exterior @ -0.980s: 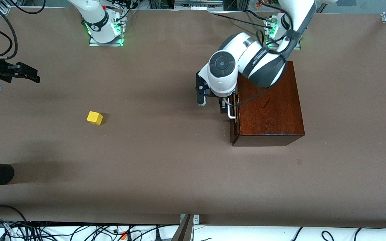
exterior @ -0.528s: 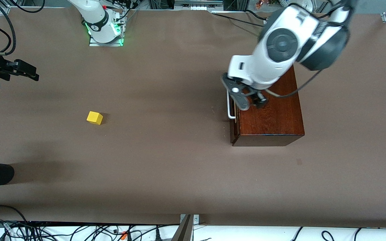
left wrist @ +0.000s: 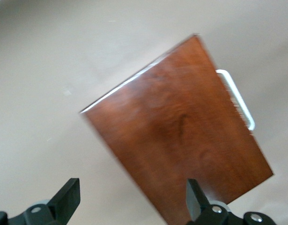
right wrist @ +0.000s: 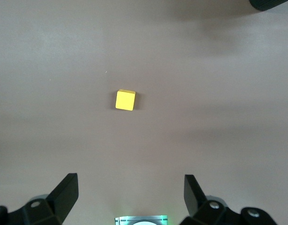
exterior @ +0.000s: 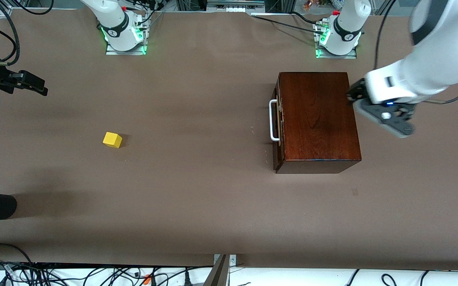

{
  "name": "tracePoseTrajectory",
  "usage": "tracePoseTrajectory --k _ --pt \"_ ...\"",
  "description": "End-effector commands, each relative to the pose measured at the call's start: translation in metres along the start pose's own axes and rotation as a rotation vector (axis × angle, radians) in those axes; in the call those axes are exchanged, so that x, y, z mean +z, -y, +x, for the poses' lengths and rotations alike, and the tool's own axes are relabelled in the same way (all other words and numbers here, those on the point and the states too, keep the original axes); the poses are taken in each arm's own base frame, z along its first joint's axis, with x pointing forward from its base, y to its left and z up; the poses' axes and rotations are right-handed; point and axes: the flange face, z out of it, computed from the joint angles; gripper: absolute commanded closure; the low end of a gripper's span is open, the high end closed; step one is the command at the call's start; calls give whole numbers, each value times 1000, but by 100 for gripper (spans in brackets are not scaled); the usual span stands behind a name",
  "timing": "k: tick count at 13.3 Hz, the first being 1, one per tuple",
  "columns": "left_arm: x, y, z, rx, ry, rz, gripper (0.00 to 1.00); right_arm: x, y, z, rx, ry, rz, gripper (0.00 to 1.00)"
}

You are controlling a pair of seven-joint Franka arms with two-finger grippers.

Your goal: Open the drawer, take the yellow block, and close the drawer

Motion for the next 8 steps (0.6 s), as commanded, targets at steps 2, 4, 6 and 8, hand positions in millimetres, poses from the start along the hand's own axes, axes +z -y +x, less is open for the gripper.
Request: tracePoseTrajectory --k 2,4,6,8 --pt "-20 40 -53 -202 -59 18 0 -2 -5 -6 11 -7 2 0" --pt "-20 51 -72 -383 -93 24 0 -1 -5 -5 11 -5 4 0" --pt "-20 64 -84 -493 -102 24 0 -2 -3 -5 8 -7 3 0" --pt "-21 63 -86 -488 -87 55 0 -1 -3 -4 8 -7 3 0"
